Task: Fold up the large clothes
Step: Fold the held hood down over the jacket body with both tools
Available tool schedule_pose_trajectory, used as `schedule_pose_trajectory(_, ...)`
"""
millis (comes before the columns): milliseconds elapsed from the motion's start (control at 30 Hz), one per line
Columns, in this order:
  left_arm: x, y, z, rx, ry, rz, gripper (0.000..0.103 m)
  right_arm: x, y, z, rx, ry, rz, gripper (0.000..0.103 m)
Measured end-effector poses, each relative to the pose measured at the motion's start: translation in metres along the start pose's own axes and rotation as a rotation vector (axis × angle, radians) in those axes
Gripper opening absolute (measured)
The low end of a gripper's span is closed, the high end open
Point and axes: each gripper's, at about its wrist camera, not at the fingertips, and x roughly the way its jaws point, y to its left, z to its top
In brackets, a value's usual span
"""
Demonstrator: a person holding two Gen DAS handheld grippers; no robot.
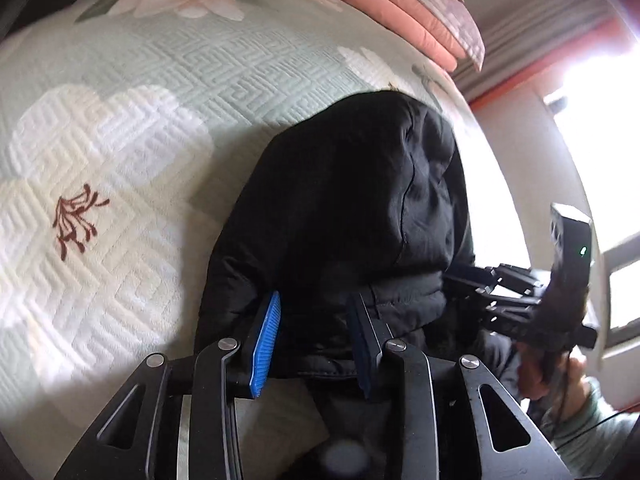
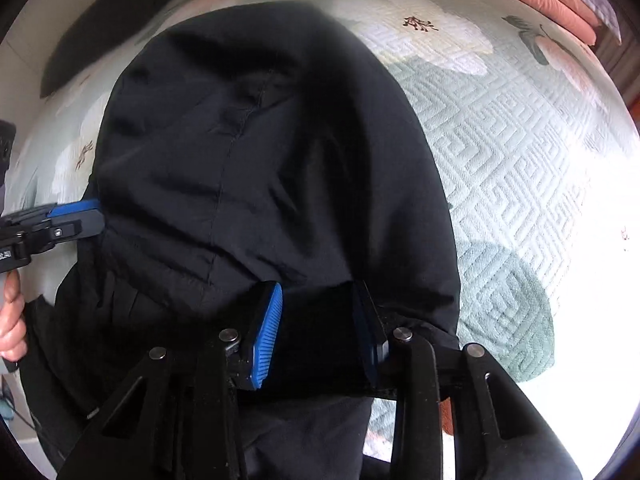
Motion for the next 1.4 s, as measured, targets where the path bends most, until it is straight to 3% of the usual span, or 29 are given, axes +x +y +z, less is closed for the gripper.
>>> schedule_pose_trajectory(67,-0.010,-0.002,0.002,0.000,-0.001,-0.005,0.035,-0.009,0.003,0.000,-0.049,-0.003,-0.013,0.038)
schedule_pose_trajectory(167,-0.036,-0.015,0.010,0.074,-0.032,-0.011,0.035,-0.041,-0.015,0.002,-0.031,-0.018,0.109,0.039)
schedule_pose_trajectory(200,-0.047,-0.019,0.014,0.102,-0.057,-0.018,0.036,-0.054,-0.026,0.004,-0.023,-0.044,0.141,0.045)
schedule_pose_trajectory(233,-0.056,-0.022,0.020,0.122,-0.080,-0.020,0.043,-0.064,-0.037,0.008,-0.019,-0.066,0.156,0.061)
schedule_pose_trajectory(267,-0.062,-0.022,0.027,0.133,-0.100,-0.017,0.056,-0.070,-0.048,0.012,-0.016,-0.081,0.162,0.068)
schedule_pose_trajectory(300,-0.064,-0.020,0.036,0.135,-0.110,-0.010,0.063,-0.072,-0.061,0.016,-0.010,-0.097,0.146,0.074)
schedule_pose_trajectory(367,-0.057,-0.009,0.054,0.120,-0.100,0.004,0.067,-0.067,-0.088,0.026,0.025,-0.085,0.136,0.074)
schedule_pose_trajectory(400,-0.051,0.000,0.061,0.093,-0.081,-0.013,0.067,-0.062,-0.101,0.029,0.053,-0.064,0.174,0.074)
schedule_pose_trajectory(567,-0.007,0.036,0.078,-0.040,0.093,-0.242,0.067,-0.012,-0.139,0.036,0.163,0.046,0.465,0.074)
schedule_pose_trajectory(667,0.019,0.045,0.075,-0.056,0.167,-0.295,0.067,0.015,-0.148,0.035,0.202,0.089,0.561,0.069)
schedule_pose_trajectory(767,0.027,0.049,0.072,-0.082,0.174,-0.414,0.067,0.010,-0.158,0.031,0.233,0.054,0.719,0.063)
schedule_pose_trajectory(833,0.031,0.046,0.072,-0.087,0.180,-0.438,0.067,0.019,-0.151,0.040,0.217,0.070,0.788,0.057)
schedule_pose_trajectory(933,0.034,0.031,0.069,-0.060,0.161,-0.404,0.062,0.029,-0.133,0.054,0.178,0.075,0.780,0.055)
schedule_pose_trajectory(967,0.035,0.026,0.068,-0.049,0.157,-0.388,0.042,0.026,-0.131,0.057,0.183,0.067,0.793,0.049)
schedule_pose_trajectory(1000,0.033,0.022,0.066,-0.033,0.147,-0.362,0.028,0.025,-0.129,0.058,0.175,0.062,0.789,0.035)
schedule_pose_trajectory(1067,0.018,0.014,0.062,0.000,0.103,-0.338,0.017,0.008,-0.119,0.049,0.116,0.027,0.737,0.024)
schedule_pose_trajectory(1233,-0.056,-0.034,0.037,0.175,-0.019,-0.314,0.016,-0.083,-0.090,0.029,-0.058,-0.123,0.606,0.020)
schedule_pose_trajectory(1400,-0.136,-0.099,-0.012,0.387,-0.110,-0.206,0.016,-0.180,-0.040,-0.024,-0.247,-0.250,0.402,0.017)
